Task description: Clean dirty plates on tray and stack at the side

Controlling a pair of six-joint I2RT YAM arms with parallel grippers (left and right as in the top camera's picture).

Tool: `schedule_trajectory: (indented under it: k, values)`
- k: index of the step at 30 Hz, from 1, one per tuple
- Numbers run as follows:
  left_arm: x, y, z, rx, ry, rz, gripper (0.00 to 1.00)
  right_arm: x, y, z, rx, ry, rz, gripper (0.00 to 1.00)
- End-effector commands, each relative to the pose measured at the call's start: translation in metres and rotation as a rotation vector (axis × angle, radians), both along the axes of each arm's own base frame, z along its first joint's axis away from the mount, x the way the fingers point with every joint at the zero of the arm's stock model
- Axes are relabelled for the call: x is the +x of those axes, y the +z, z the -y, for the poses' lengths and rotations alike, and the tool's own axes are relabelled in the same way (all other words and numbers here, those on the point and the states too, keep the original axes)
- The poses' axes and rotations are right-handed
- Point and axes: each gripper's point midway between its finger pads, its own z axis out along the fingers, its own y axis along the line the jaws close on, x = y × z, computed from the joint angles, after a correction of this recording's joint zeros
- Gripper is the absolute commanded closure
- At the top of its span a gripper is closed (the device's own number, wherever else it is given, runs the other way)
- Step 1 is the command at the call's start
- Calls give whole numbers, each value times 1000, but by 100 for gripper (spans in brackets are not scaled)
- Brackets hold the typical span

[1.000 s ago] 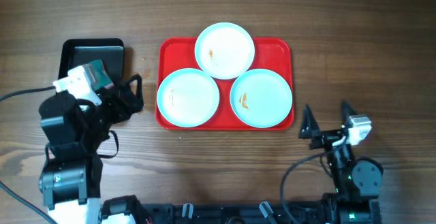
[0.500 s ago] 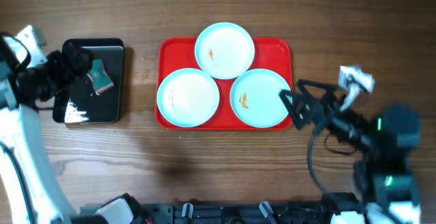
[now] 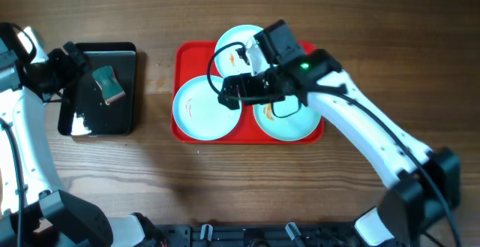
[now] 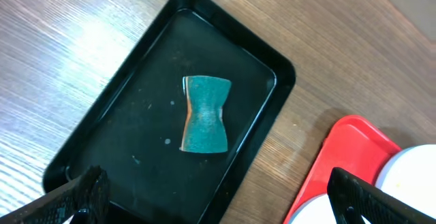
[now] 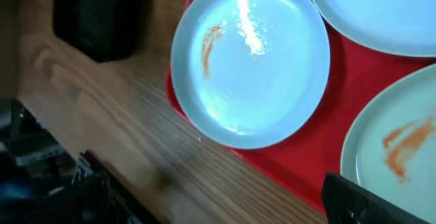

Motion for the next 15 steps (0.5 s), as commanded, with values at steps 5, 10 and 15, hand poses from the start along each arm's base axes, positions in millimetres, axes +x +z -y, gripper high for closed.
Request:
schedule_trajectory:
  k: [5,10,15]
  values:
    - [10,-75,-13,-117,140,-174,0,24,-23,-3,-42,-118,-22,0]
    - [22,-121,-21,-124,145,-230,17,28,-45,-5,-71,-119,-42,0]
    - [45,-155,5,-120,69,-254,34,28,-62,-5,-96,-129,-78,0]
